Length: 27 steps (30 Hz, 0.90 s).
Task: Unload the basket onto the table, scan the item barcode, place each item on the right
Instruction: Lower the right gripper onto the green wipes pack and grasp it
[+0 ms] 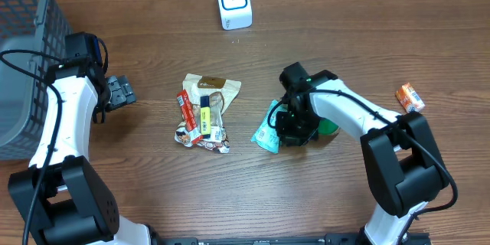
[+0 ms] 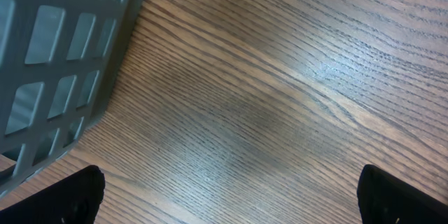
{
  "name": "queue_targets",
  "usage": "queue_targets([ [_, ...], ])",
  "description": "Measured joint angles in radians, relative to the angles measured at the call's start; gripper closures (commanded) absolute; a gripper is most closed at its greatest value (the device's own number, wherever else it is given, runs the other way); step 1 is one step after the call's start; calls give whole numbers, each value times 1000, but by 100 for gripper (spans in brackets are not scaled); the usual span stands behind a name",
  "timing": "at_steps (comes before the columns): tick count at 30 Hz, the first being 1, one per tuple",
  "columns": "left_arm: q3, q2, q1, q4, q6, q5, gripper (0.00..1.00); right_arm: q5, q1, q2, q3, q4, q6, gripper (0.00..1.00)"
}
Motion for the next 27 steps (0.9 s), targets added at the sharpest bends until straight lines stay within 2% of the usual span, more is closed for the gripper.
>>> queue_targets([
  [7,0,0,0,0,0,0,0,-47,45,0,0,13,-5,75],
  [13,0,0,0,0,0,0,0,-53,14,0,79,-125,-60,73],
  [16,0,0,0,0,0,0,0,-53,-11,0,170,-180,-100,67],
  [18,0,0,0,0,0,0,0,-44,-20,0,217,-197,-132,55],
  [20,0,0,0,0,0,0,0,-16,-22,0,248,-187,-159,49],
  [27,0,0,0,0,0,0,0,140,-22,0,251,-143,-208,40],
])
